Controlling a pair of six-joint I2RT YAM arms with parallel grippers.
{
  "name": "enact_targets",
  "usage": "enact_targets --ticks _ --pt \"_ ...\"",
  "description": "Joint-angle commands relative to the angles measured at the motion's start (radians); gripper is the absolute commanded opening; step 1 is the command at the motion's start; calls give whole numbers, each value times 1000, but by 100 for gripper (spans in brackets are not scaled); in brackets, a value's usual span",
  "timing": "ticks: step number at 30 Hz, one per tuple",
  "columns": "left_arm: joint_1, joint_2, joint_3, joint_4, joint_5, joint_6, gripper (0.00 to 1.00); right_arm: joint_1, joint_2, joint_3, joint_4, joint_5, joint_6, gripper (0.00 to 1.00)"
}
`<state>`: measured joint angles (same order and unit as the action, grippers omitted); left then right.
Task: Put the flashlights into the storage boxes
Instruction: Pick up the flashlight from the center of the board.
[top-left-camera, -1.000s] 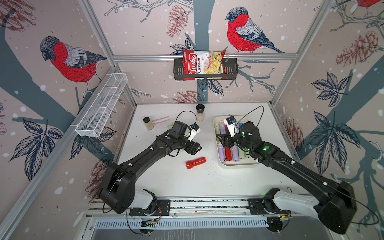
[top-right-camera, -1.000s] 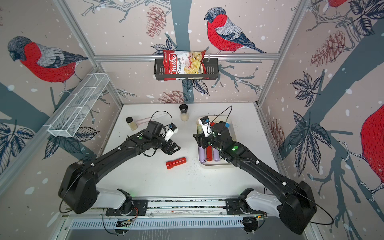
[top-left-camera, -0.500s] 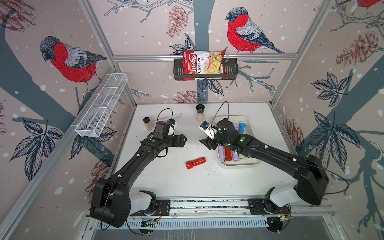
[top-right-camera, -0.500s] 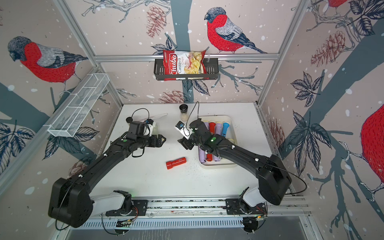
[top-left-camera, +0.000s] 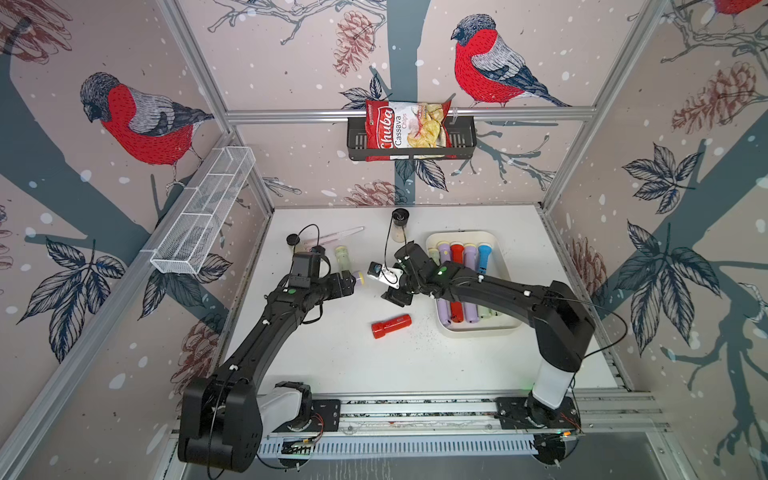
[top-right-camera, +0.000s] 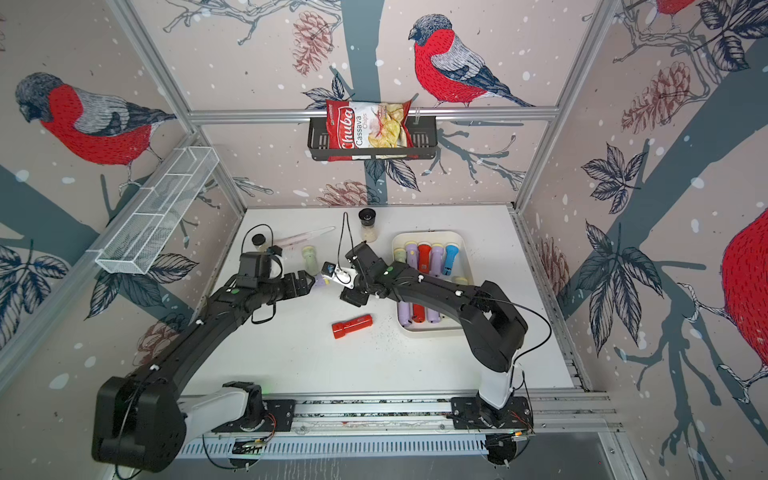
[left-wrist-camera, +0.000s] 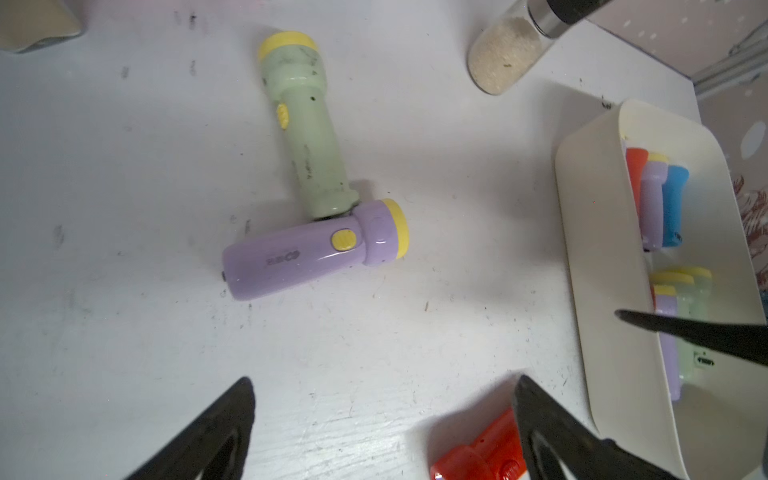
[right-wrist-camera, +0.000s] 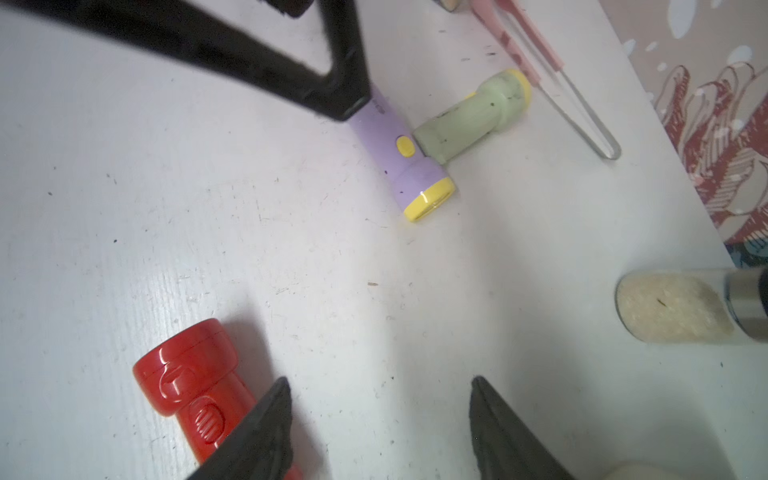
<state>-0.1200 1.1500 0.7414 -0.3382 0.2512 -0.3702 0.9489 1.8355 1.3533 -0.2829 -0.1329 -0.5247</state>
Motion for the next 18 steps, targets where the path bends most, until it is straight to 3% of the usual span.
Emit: enact_targets --ticks 1,7,18 --pt "40 -22 -24 54 21 -38 96 15 31 30 -35 -34 -91 68" --pt "99 -33 -49 60 46 -32 96 36 101 88 -67 -56 -149 67" --pt "119 -4 -54 70 56 -25 96 40 151 142 -252 -137 -235 68"
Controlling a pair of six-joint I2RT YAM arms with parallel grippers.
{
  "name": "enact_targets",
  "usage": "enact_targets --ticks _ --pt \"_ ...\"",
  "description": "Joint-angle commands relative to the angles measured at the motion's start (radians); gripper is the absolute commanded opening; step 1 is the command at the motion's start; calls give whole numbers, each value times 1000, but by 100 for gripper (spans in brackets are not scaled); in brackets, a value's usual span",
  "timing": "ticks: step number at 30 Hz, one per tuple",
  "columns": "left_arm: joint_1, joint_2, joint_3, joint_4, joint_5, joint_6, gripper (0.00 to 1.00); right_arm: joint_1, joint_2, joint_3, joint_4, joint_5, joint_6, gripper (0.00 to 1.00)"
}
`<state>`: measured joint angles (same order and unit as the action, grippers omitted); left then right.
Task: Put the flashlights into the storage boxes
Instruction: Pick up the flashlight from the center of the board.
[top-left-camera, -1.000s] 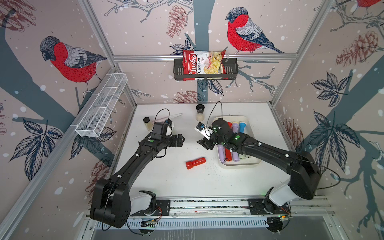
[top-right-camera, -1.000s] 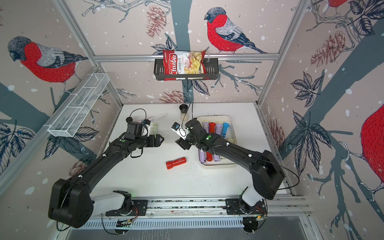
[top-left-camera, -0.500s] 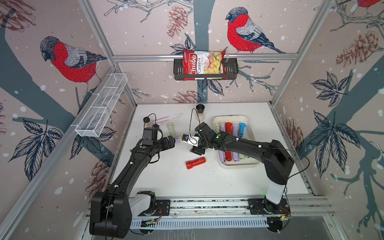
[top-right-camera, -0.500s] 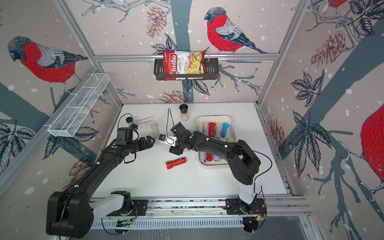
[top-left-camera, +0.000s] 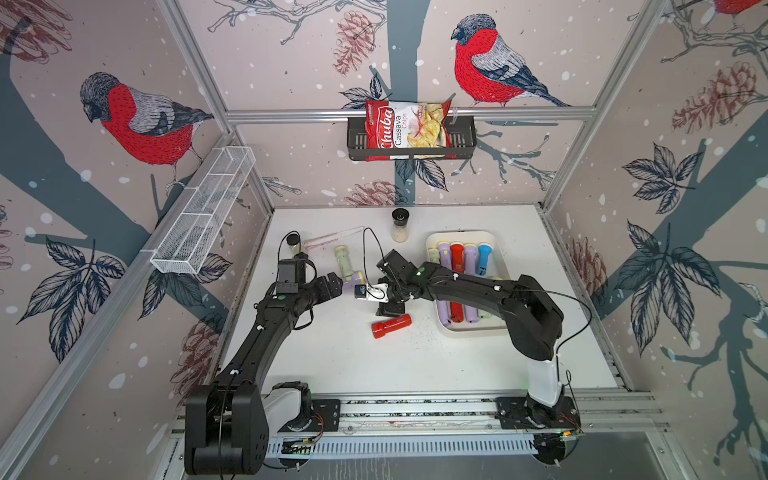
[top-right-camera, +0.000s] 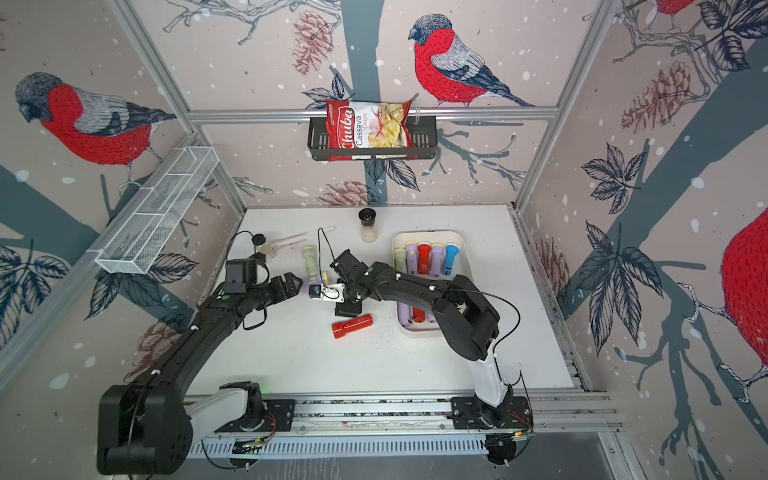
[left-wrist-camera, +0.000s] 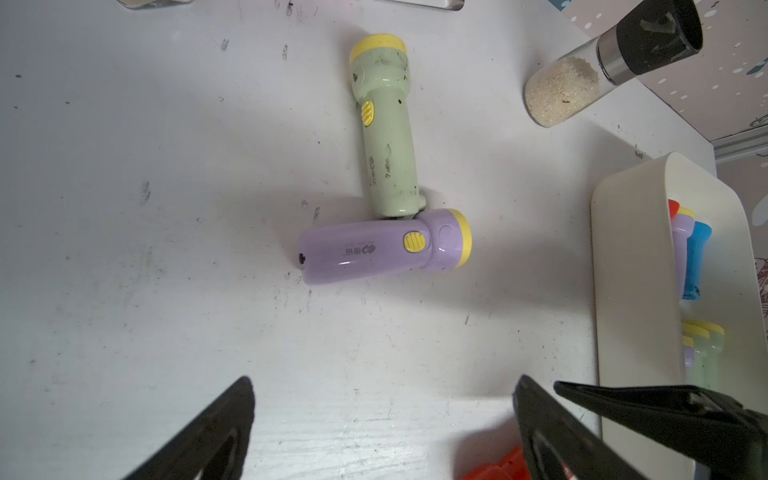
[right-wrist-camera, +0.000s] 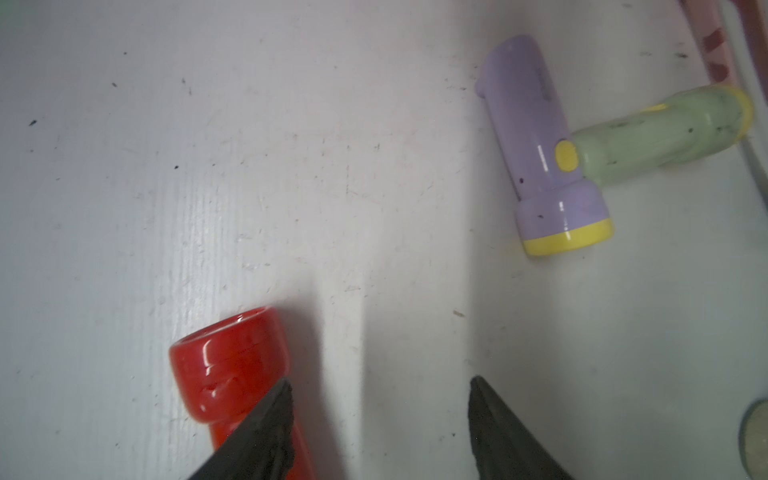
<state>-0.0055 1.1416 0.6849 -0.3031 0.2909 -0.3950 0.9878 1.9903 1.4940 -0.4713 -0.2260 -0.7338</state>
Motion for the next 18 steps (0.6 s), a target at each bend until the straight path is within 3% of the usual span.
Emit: enact_targets --ticks 1,18 --pt "4 4 4 39 22 -1 96 0 -7 0 -72 -55 -25 68" --pt "6 34 -2 75 68 -28 95 -2 0 -35 -147 -52 -36 70"
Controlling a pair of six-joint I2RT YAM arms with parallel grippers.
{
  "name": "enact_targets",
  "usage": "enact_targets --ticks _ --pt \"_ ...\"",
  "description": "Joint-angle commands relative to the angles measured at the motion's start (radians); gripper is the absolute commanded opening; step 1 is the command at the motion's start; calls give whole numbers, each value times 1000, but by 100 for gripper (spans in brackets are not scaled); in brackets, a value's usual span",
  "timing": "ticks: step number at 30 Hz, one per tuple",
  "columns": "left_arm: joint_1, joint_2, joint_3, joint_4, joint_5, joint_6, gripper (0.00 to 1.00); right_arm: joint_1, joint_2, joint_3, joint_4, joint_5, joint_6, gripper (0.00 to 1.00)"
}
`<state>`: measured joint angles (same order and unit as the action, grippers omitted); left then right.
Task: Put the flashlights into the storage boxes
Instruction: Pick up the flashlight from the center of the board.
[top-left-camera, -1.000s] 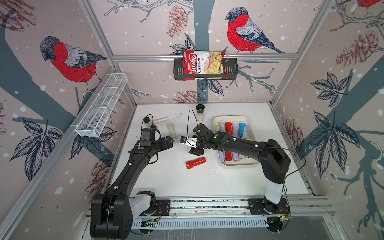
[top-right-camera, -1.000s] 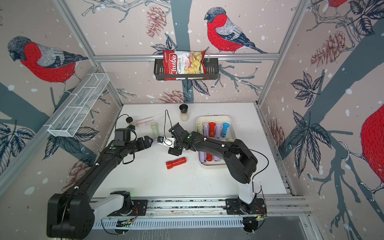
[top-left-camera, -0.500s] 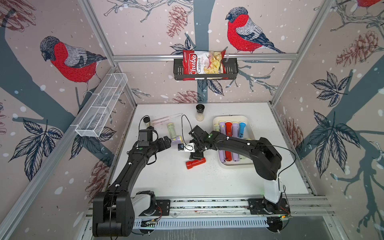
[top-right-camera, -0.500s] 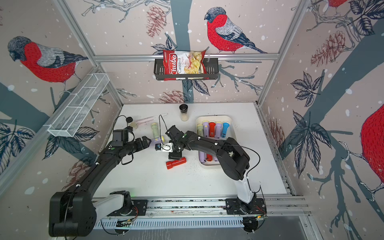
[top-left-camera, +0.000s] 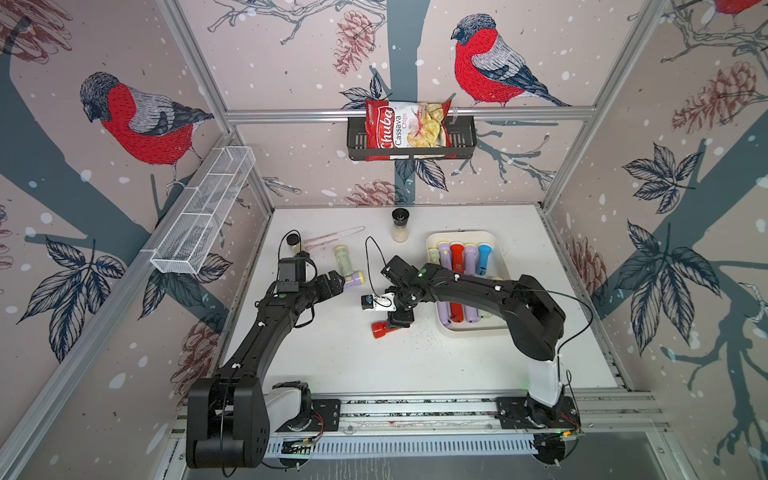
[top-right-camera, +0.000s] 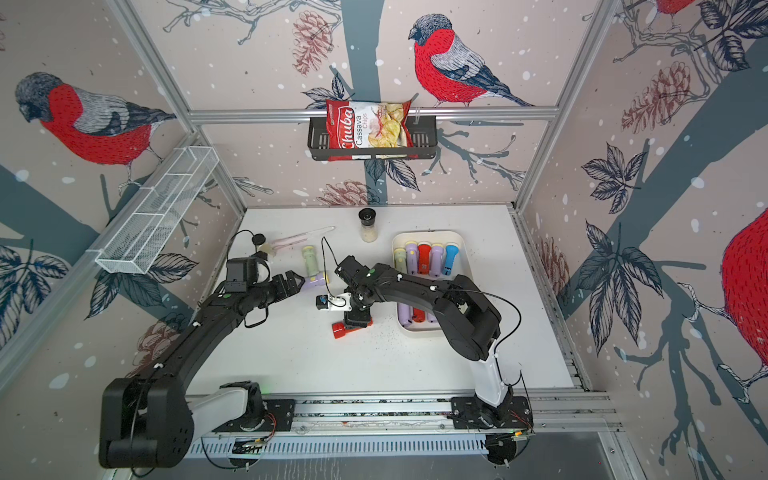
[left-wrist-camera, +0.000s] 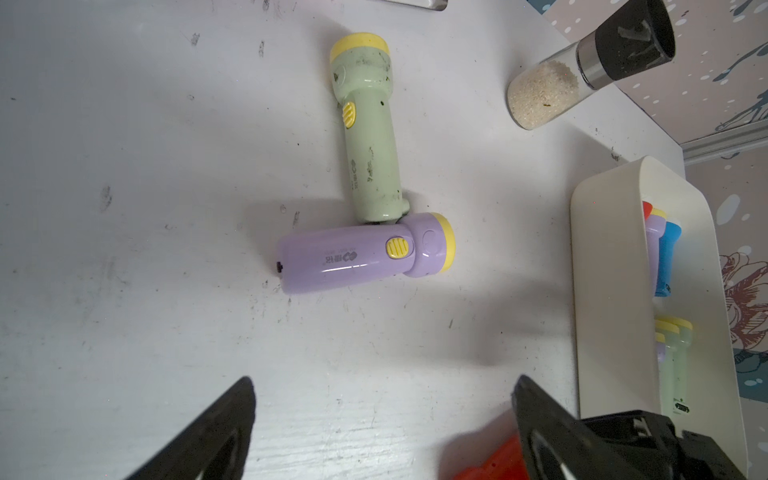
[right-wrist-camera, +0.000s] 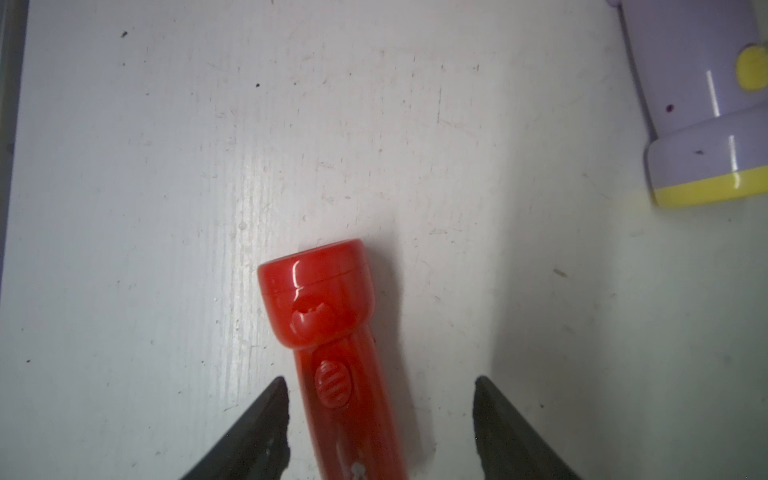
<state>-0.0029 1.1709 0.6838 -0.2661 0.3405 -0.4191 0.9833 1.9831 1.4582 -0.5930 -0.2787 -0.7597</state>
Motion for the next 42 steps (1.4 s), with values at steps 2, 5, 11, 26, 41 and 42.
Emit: enact_targets --ticks 2,5,11,26,41,42 --pt "3 11 0 40 24 -3 95 3 17 2 -30 3 -10 70" --pt "3 20 -4 37 22 3 95 9 29 2 -37 11 -15 70" --pt "3 36 -4 46 46 7 95 26 56 1 -34 66 -13 64" --pt "3 41 -8 52 97 19 95 44 9 -52 12 133 35 36" --pt "-73 -1 -19 100 75 -44 94 -24 -254 -243 169 21 240 29" --pt "-95 3 -17 108 63 -51 94 -41 -277 -262 179 3 256 28"
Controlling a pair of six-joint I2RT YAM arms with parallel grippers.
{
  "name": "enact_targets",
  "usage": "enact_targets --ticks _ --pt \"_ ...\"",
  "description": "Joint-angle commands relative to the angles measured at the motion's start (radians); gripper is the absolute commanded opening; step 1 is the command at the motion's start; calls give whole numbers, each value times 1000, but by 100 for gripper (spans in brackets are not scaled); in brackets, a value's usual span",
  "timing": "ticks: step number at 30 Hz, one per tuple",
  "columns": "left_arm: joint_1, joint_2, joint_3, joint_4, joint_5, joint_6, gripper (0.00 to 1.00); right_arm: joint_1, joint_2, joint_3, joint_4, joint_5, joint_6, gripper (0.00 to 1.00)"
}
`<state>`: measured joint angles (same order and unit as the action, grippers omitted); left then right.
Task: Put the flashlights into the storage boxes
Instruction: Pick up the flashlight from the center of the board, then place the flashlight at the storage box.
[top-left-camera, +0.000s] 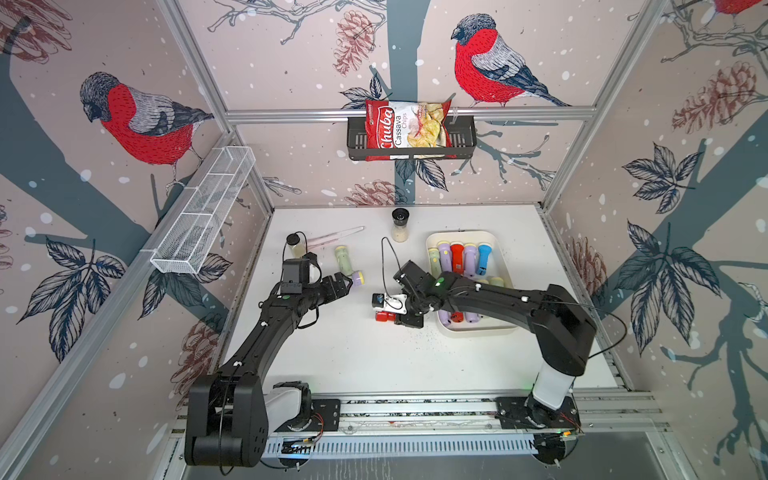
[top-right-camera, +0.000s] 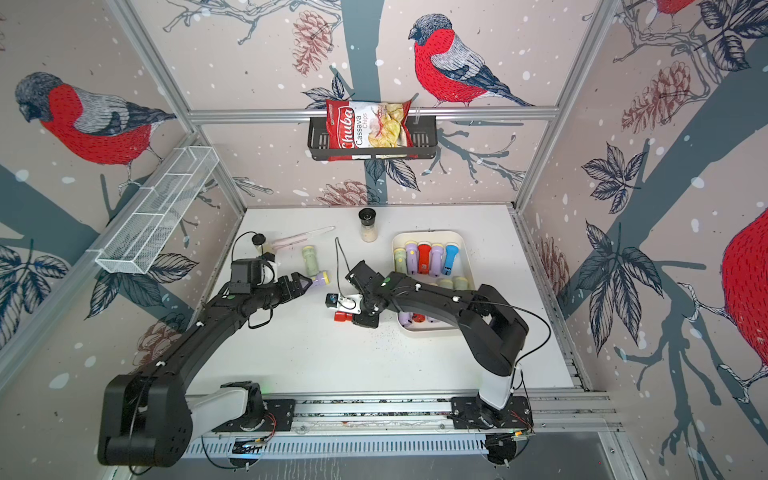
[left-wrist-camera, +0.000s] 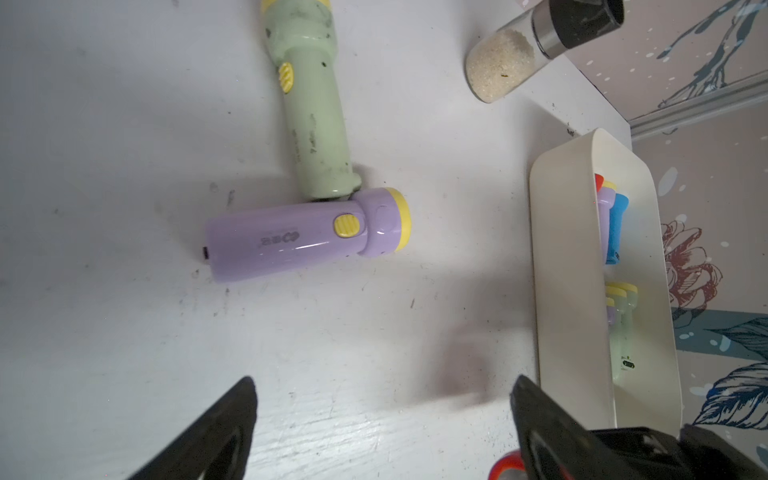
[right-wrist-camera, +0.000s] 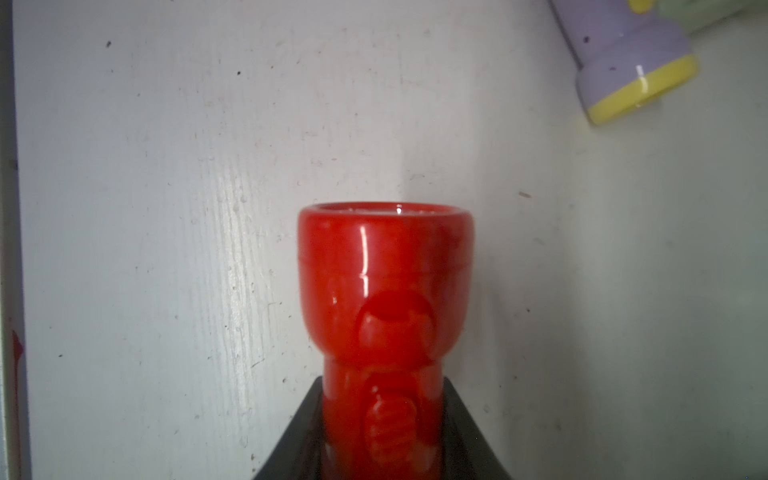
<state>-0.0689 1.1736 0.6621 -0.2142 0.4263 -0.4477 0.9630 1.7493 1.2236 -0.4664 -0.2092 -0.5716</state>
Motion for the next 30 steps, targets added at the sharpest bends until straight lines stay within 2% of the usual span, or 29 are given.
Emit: enact_targets --ticks 1,8,11,14,16,19,23,30 --pt "-50 7 9 68 -32 -34 94 -39 -69 -46 64 -87 87 27" --pt "-192 113 55 166 -72 -107 93 -244 -250 -236 221 -228 288 22" --pt "-261 178 109 168 -96 -120 93 -368 -317 -300 268 -287 423 22" --pt "-315 239 149 198 -96 -141 93 -508 -347 -332 276 -400 569 24" --pt "-346 280 176 209 -99 -146 93 -573 -373 -363 292 -412 658 24" --pt "-377 336 218 210 -96 -150 93 -625 -406 -404 321 -430 767 25" --pt "-405 382 253 214 -93 -157 93 -630 -428 -453 336 -370 914 29" --pt "-424 426 287 222 -74 -162 93 -614 -448 -559 334 -307 1024 35"
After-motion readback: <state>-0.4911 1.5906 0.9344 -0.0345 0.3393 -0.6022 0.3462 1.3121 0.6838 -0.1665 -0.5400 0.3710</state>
